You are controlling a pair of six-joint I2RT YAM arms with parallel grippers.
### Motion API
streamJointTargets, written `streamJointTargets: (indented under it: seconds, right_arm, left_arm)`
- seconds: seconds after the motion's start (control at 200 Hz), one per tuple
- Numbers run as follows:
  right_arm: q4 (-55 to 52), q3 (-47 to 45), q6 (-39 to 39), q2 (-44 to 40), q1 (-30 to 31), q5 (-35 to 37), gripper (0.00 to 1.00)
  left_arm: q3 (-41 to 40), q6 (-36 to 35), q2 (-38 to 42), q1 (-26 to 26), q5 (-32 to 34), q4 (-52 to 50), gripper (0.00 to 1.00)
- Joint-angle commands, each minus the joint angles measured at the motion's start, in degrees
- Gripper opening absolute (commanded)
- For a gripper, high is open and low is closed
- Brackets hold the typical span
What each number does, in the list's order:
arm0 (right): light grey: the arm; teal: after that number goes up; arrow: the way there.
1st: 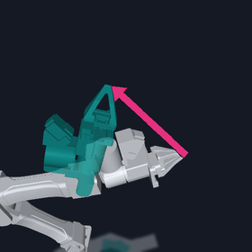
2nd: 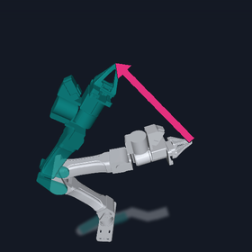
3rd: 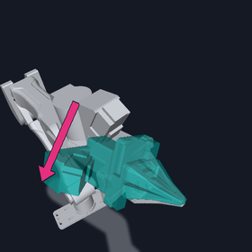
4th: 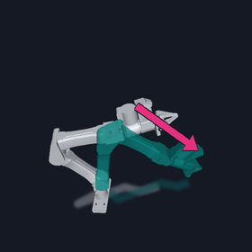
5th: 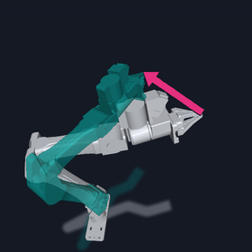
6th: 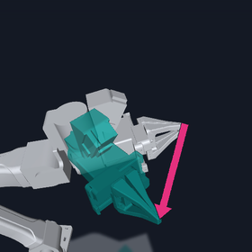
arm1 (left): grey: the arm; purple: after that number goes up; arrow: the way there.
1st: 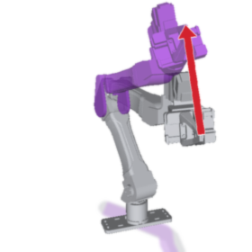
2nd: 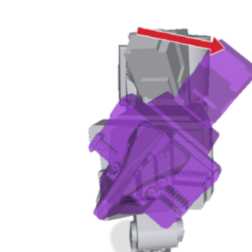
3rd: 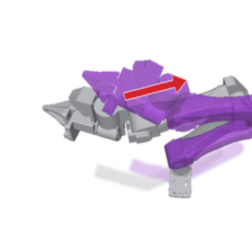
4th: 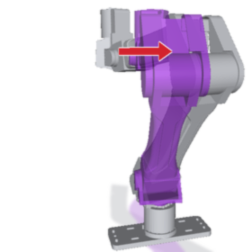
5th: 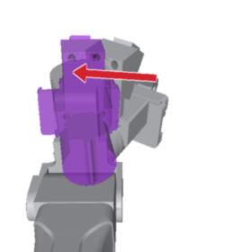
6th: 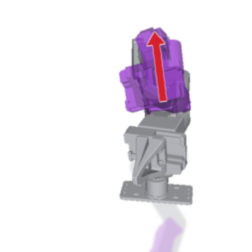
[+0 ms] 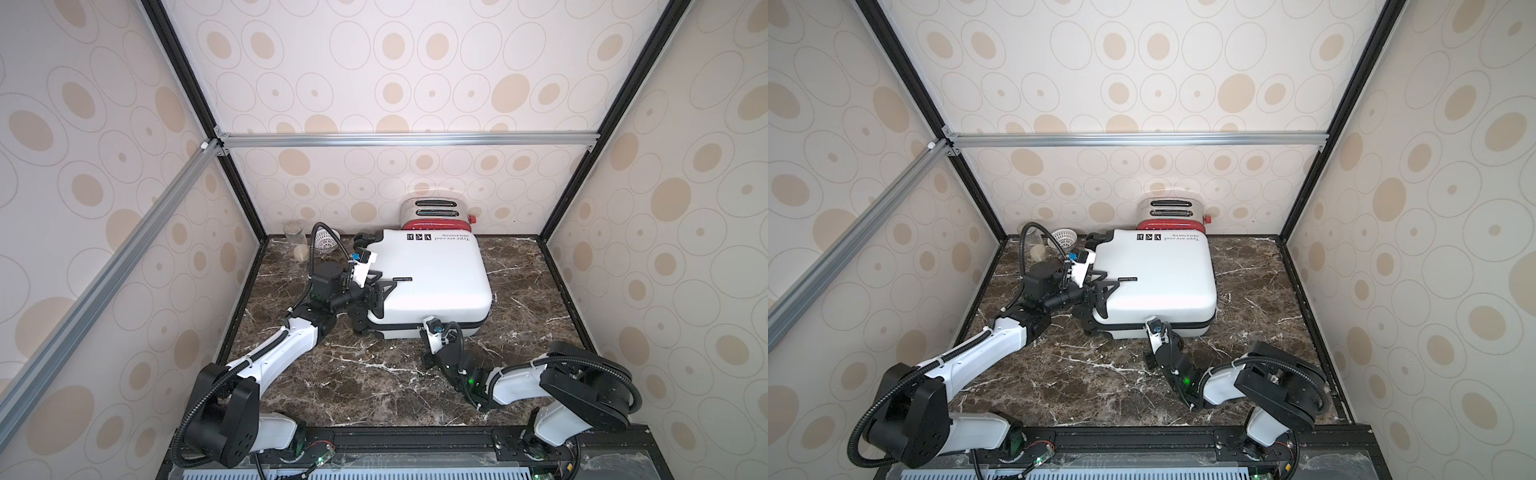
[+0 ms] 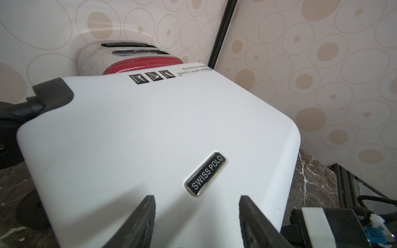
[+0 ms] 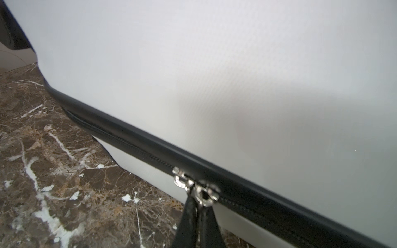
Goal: Open the suitcase zippers
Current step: Unzip the zipper on the suitcase.
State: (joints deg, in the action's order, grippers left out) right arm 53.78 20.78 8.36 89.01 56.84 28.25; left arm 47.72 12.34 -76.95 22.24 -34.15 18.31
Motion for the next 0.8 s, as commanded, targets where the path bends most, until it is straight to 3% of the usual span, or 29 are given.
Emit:
streamJointTargets:
  seconds: [0.0, 0.29, 0.46, 0.575, 0.69, 0.795]
  right_arm:
    - [2.08, -0.36, -1.14, -2.82, -0.19, 2.78, 0.00]
    - [-3.91, -2.64, -2.46, -8.73, -0.88, 1.74, 0.00]
    - [-7.62, -2.76, -2.69, -11.60, -4.97, -8.66, 0.00]
    - [-8.43, -1.90, -3.27, -11.65, -6.36, -11.71, 0.00]
    - [-8.98, -1.18, -3.43, -10.97, -7.08, -11.90, 0.00]
    - [-10.94, -1.99, -2.54, -12.68, -7.32, -7.03, 0.00]
  left_arm:
    - [-0.78, -0.97, 0.22, 0.09, 1.39, -5.11, 0.63]
    - [0.36, -2.63, -1.30, 0.07, 4.00, -9.23, 0.63]
    - [0.41, -2.78, -1.28, 0.11, 4.05, -9.15, 0.63]
    - [0.30, -2.63, -1.32, 0.07, 3.83, -8.77, 0.63]
    - [0.18, -2.48, -1.53, 0.05, 3.63, -8.55, 0.63]
    - [0.42, -2.83, -1.78, 0.08, 4.19, -9.23, 0.63]
